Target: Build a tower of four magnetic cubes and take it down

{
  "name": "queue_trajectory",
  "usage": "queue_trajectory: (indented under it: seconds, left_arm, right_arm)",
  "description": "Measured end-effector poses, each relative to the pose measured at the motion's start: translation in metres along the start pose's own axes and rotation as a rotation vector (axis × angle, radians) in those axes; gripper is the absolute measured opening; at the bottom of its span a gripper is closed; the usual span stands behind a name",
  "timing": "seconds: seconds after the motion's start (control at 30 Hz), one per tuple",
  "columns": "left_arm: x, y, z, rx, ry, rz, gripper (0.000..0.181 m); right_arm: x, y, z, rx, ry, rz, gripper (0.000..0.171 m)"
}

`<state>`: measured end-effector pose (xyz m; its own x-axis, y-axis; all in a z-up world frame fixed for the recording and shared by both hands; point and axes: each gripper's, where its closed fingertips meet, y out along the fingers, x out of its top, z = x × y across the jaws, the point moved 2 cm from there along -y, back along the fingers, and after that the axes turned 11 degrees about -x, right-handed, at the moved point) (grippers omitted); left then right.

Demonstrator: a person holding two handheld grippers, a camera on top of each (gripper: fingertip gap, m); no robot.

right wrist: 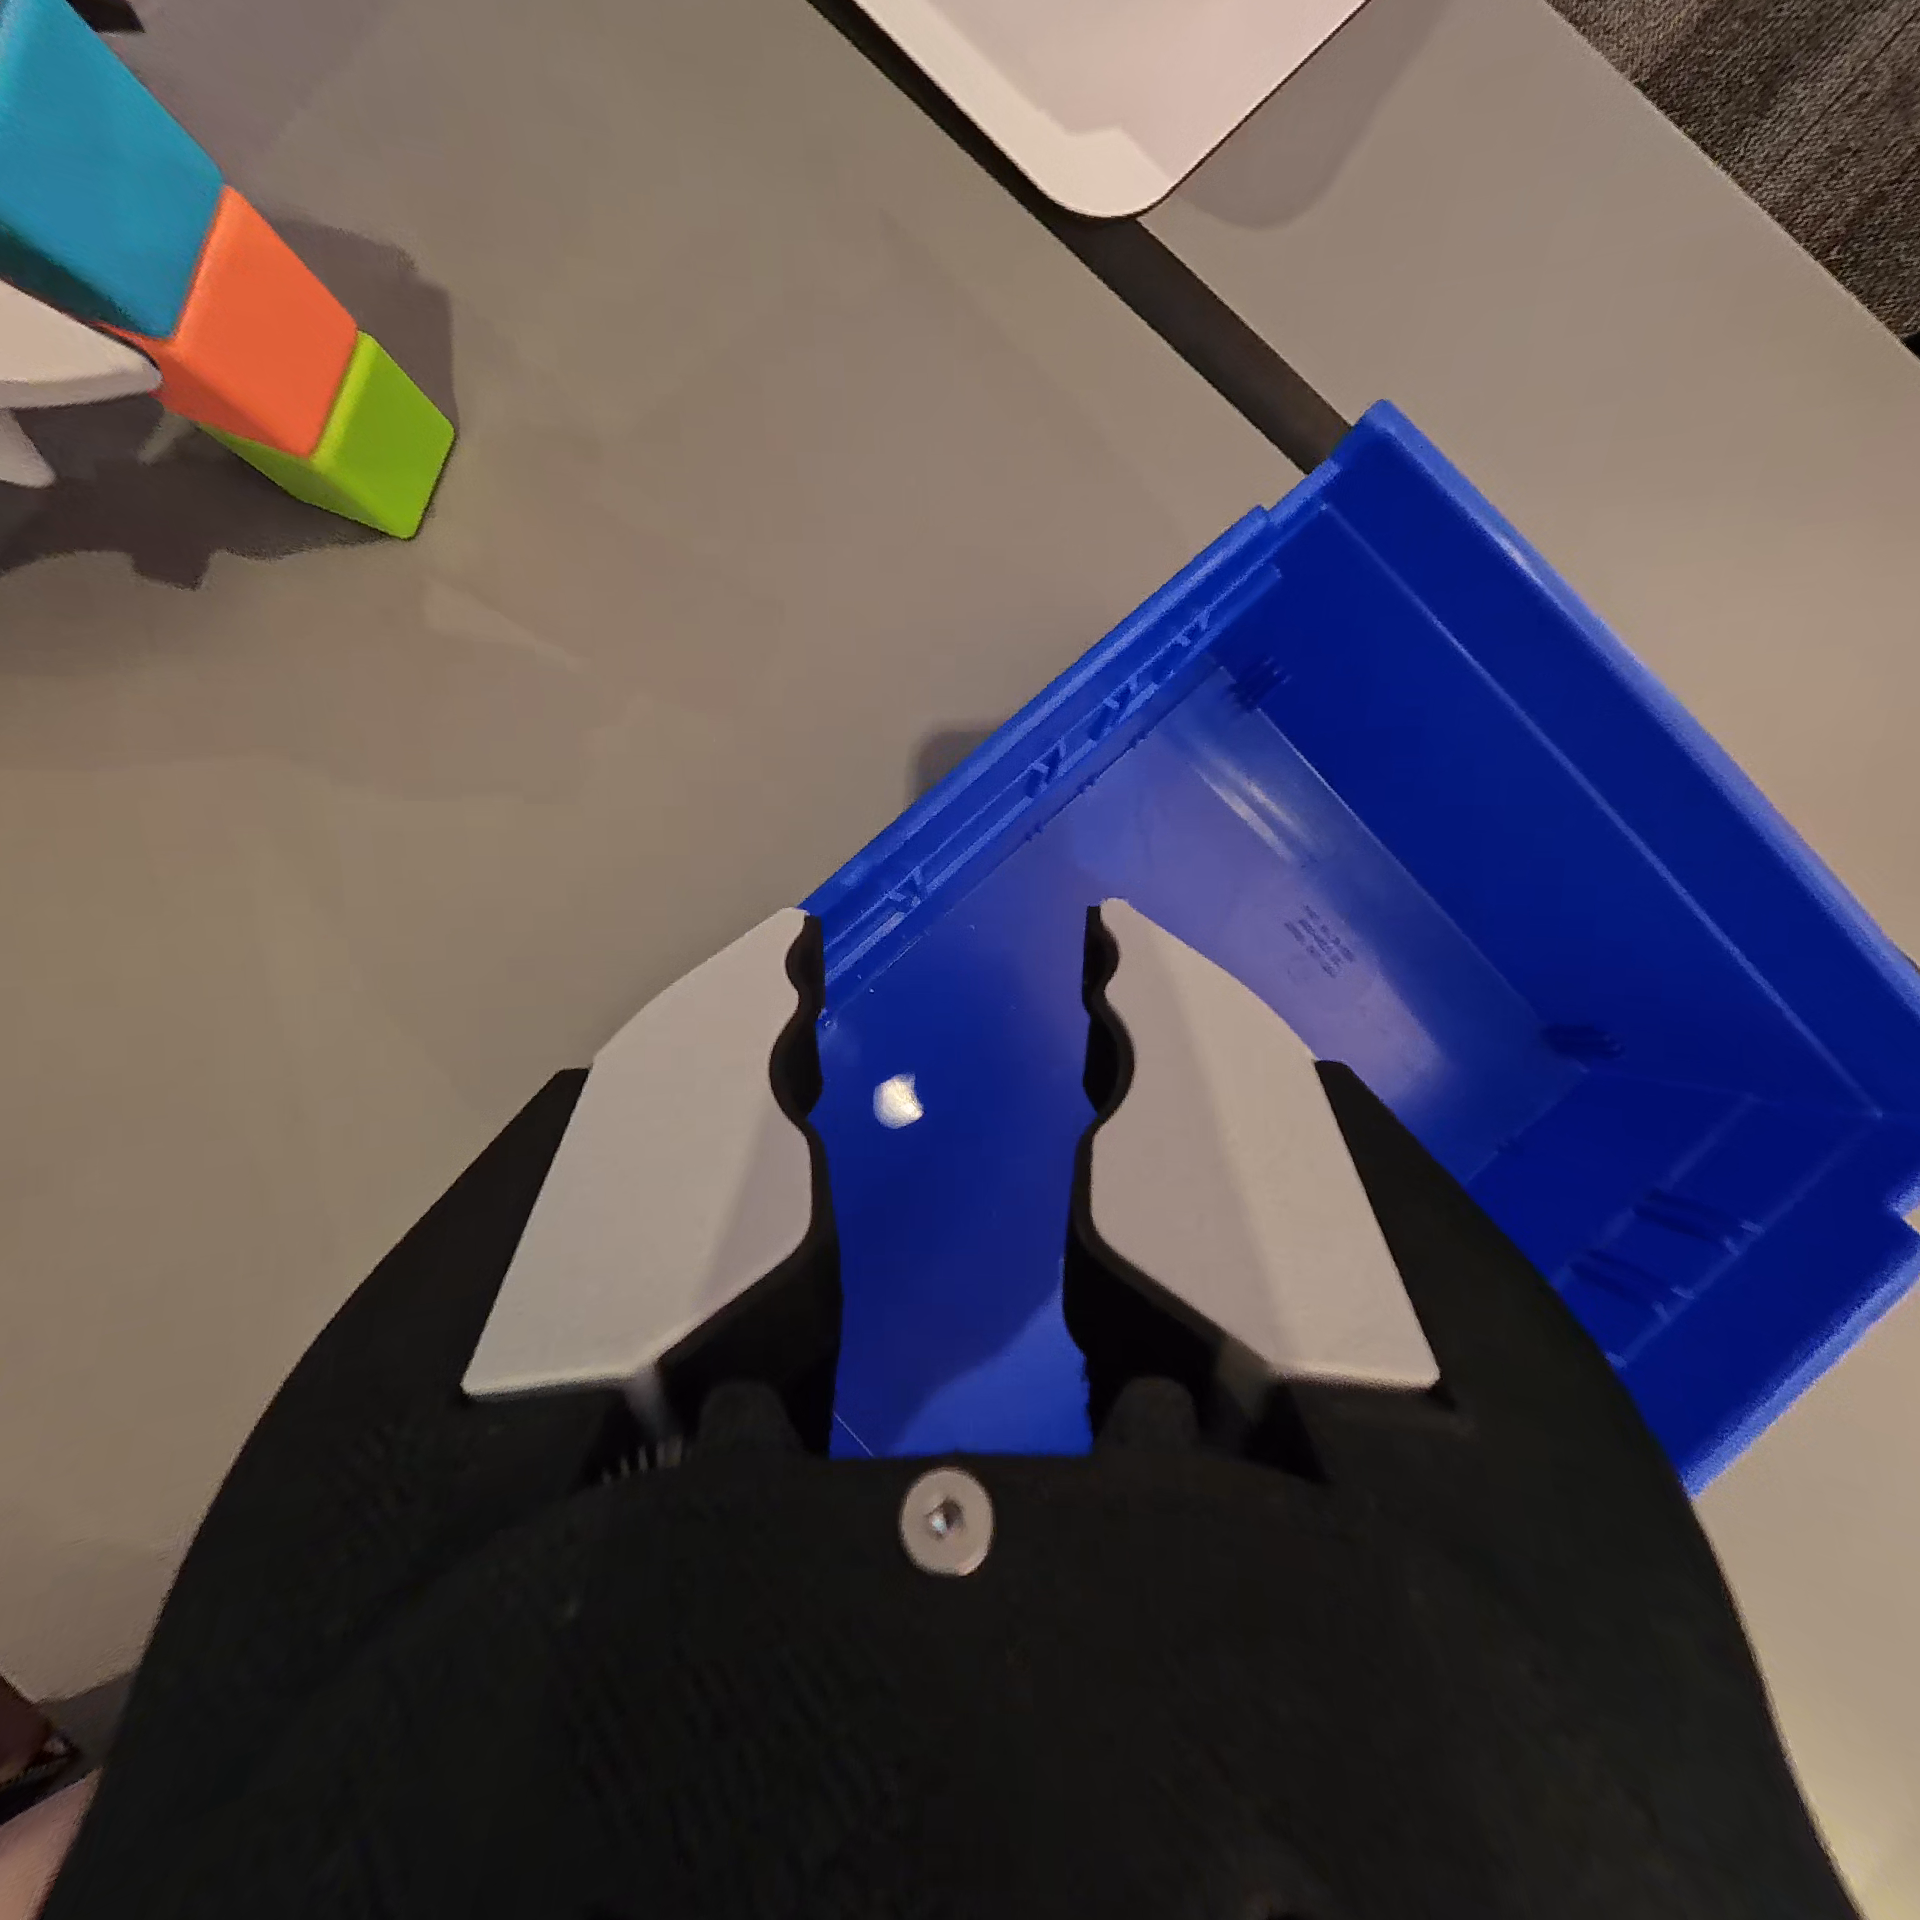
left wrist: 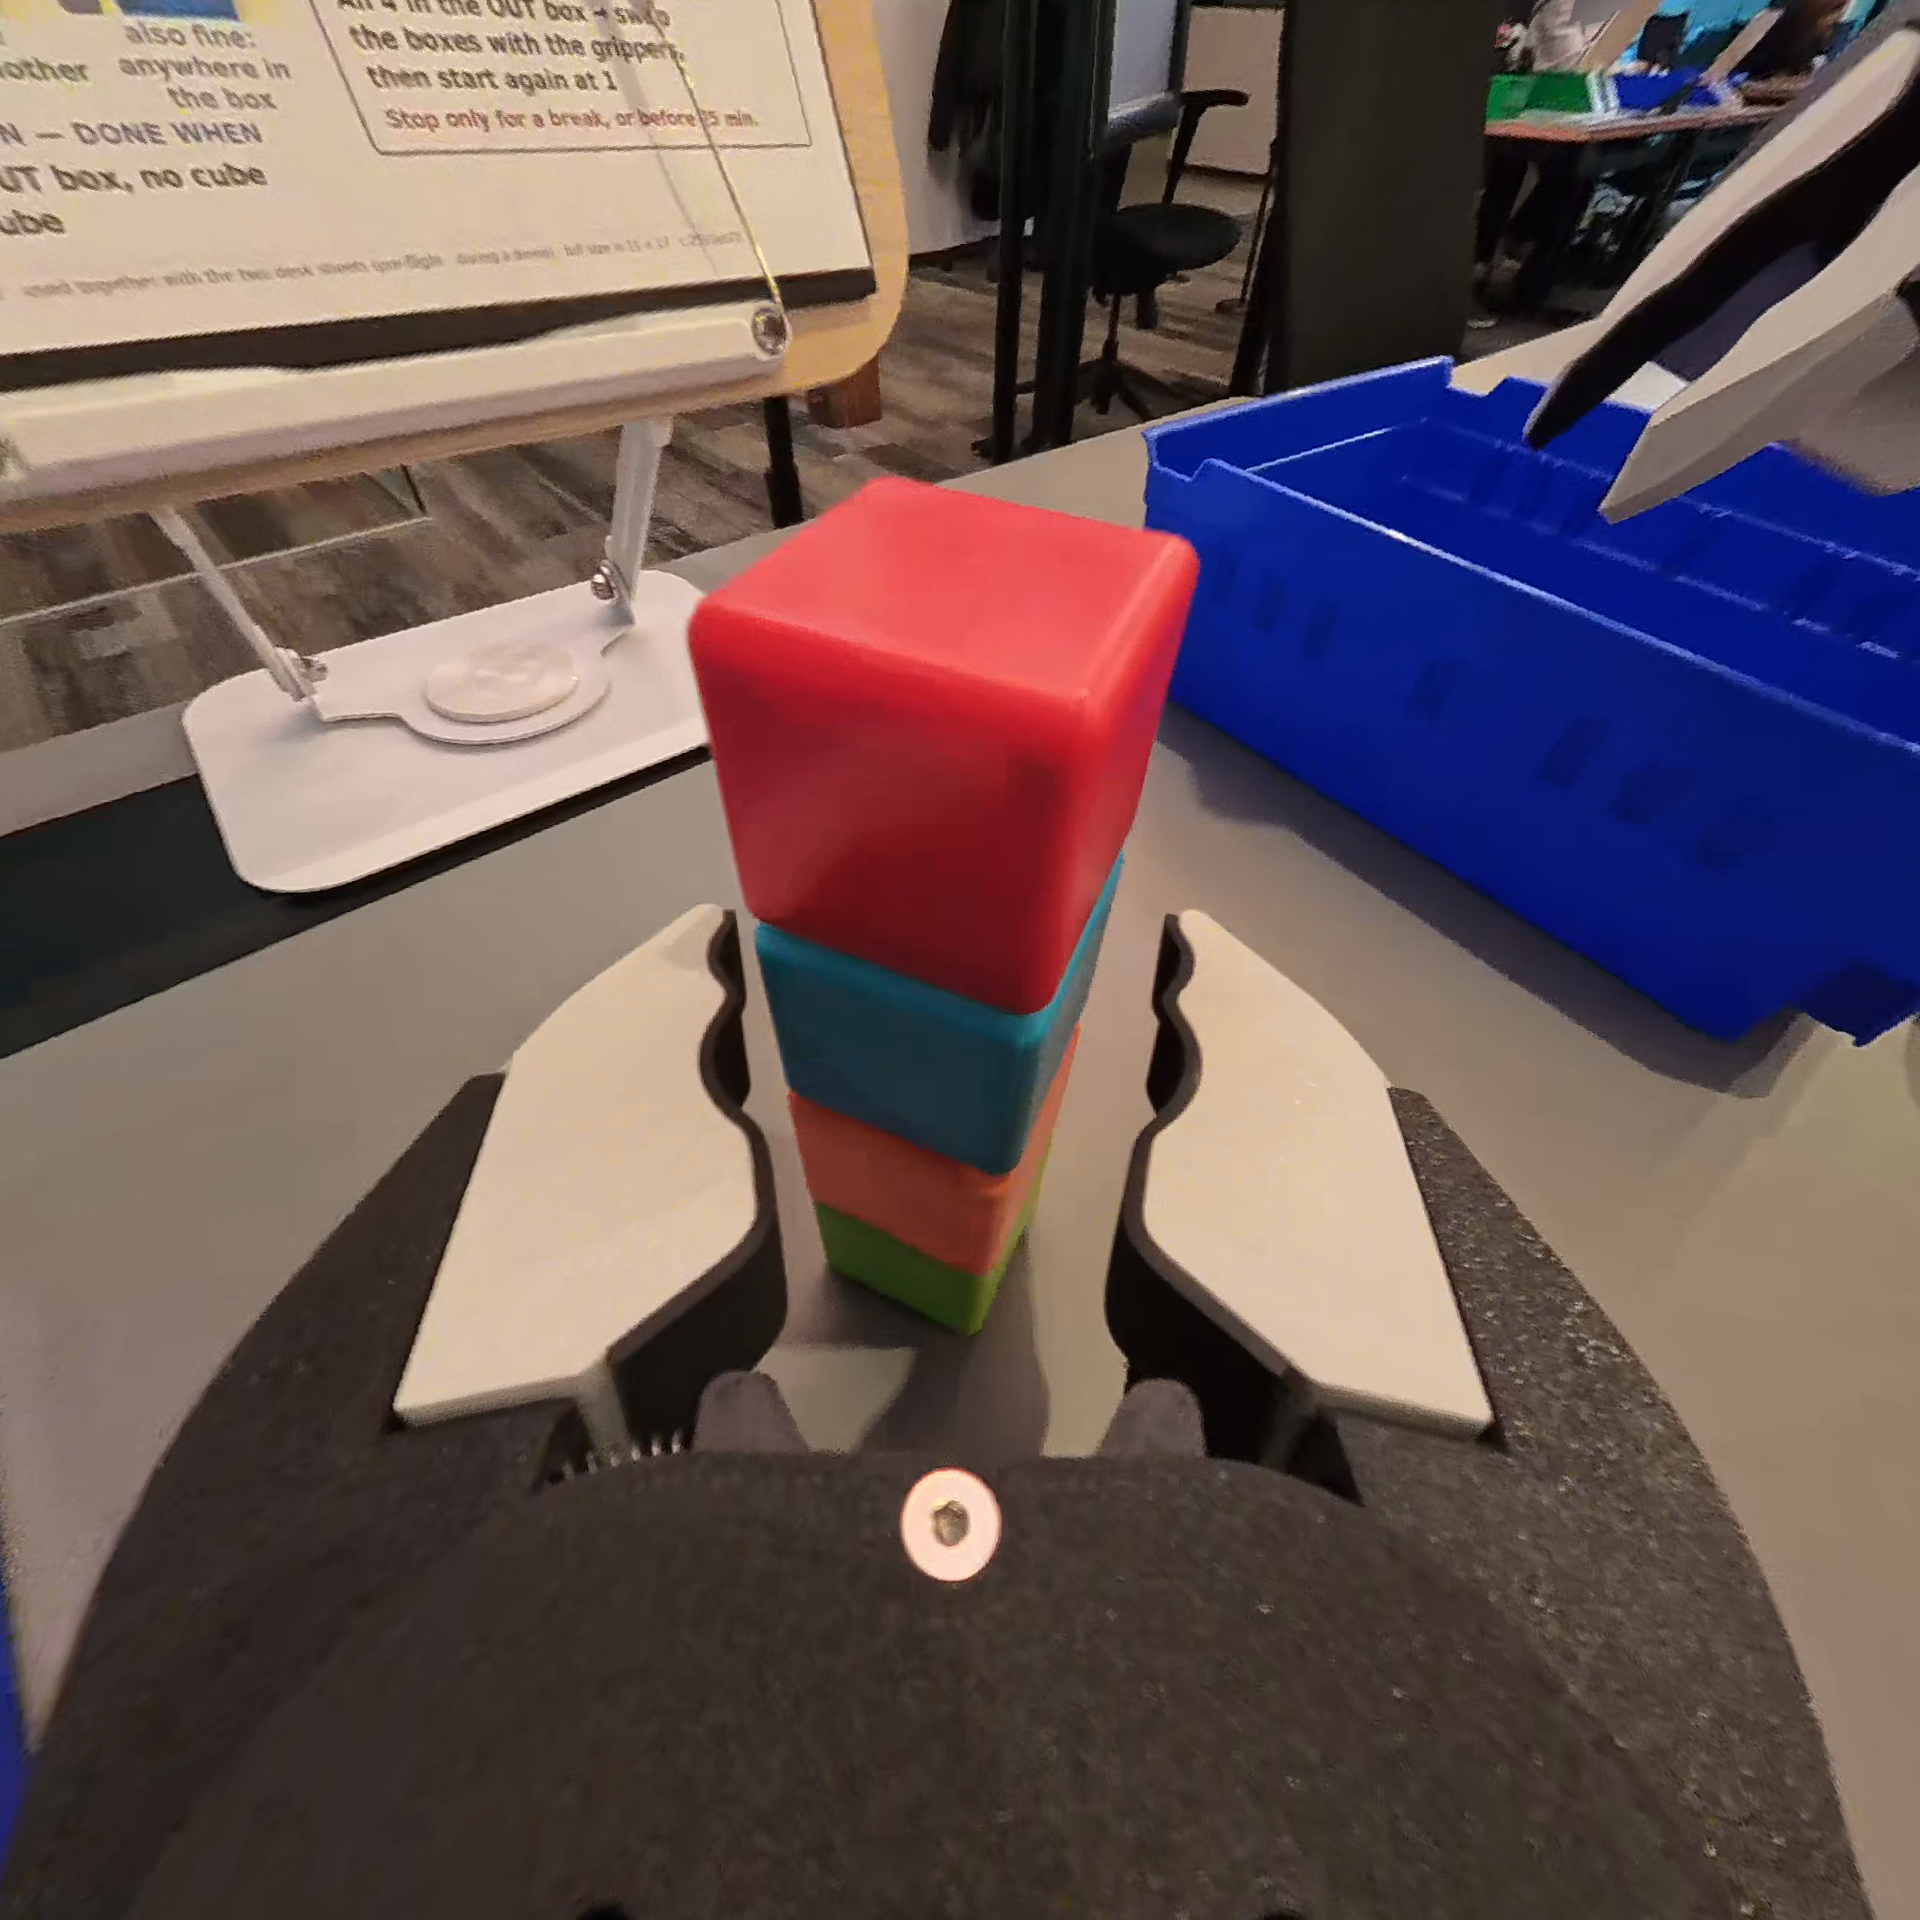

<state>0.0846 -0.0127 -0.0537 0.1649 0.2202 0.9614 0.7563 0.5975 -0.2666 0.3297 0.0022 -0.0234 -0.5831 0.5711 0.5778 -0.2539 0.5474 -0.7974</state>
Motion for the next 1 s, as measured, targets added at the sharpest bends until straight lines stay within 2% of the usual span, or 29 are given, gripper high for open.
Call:
queue_trajectory:
  seconds: [0.13,0.2,0.37,0.47,0.57,0.67,0.8,1.0]
  left_arm:
    - [-0.004,0.005,-0.004,-0.03,-0.034,-0.051,0.072]
    - [-0.002,0.003,-0.004,-0.027,-0.038,-0.112,0.056]
    - [-0.002,0.007,-0.019,-0.102,0.003,-0.123,0.055]
    - [-0.003,0.009,-0.033,-0.189,0.015,-0.127,0.055]
    - [-0.004,0.01,-0.049,-0.303,0.007,-0.132,0.055]
    - [-0.005,0.011,-0.064,-0.401,0.026,-0.13,0.055]
    - [-0.006,0.011,-0.074,-0.445,0.047,-0.127,0.055]
    - [-0.007,0.009,-0.076,-0.475,0.053,-0.123,0.055]
  right_arm:
    - [0.0,0.001,0.003,0.0,-0.014,0.01,0.05]
    - [0.001,0.002,0.004,0.001,-0.019,0.011,0.05]
    - [0.005,-0.002,0.009,-0.007,-0.043,-0.002,0.05]
    - [0.022,-0.018,0.019,-0.001,-0.074,-0.093,0.049]
    - [0.046,-0.041,0.05,0.111,-0.118,-0.237,0.049]
    - [0.067,-0.053,0.091,0.217,-0.214,-0.337,0.058]
    - [0.082,-0.05,0.14,0.314,-0.374,-0.408,0.06]
    - [0.087,-0.033,0.179,0.411,-0.483,-0.437,0.062]
